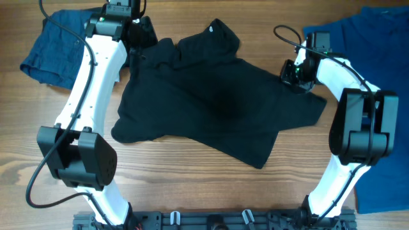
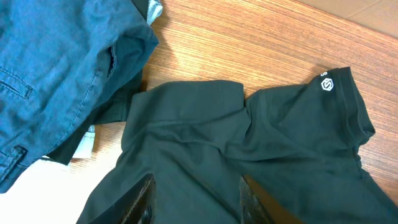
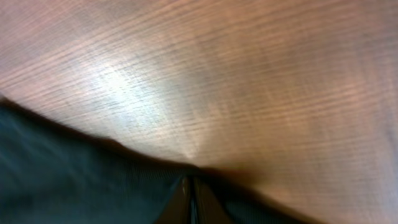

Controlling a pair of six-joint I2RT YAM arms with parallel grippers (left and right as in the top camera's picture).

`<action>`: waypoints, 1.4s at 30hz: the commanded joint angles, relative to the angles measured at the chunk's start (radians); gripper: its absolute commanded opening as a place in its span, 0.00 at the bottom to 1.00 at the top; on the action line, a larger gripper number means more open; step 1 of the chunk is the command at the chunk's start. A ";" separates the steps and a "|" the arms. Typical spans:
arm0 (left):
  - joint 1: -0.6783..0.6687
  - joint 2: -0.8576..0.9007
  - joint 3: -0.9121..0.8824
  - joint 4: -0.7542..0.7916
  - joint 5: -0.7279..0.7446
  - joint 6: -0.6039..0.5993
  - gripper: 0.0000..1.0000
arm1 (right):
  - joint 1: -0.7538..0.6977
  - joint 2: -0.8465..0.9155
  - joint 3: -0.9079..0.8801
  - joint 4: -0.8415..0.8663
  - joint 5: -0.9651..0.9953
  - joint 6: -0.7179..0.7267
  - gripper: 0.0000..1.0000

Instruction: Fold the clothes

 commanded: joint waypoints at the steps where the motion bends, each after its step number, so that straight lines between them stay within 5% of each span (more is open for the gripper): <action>1: 0.000 0.011 -0.008 0.005 0.012 -0.003 0.43 | 0.023 0.144 -0.037 0.117 0.048 0.006 0.04; 12: 0.000 0.011 -0.008 0.026 0.012 -0.003 0.43 | 0.040 0.144 -0.019 0.565 0.010 -0.001 0.04; 20: 0.000 0.011 -0.008 0.040 0.012 -0.003 0.44 | -0.038 -0.082 0.172 0.378 -0.009 -0.124 0.05; 23: 0.000 0.012 -0.008 0.040 0.012 -0.003 0.43 | -0.089 -0.118 0.176 0.312 0.081 -0.164 0.14; 27: 0.000 0.029 -0.008 0.039 0.012 -0.003 0.43 | -0.164 -0.076 0.174 0.224 0.147 -0.242 0.04; 36: -0.020 0.062 -0.008 0.043 0.012 -0.002 0.39 | -0.209 0.145 0.174 0.273 0.148 -0.288 0.04; 42: -0.036 0.062 -0.008 0.043 0.012 -0.002 0.40 | -0.244 0.202 0.173 0.275 0.317 -0.287 0.04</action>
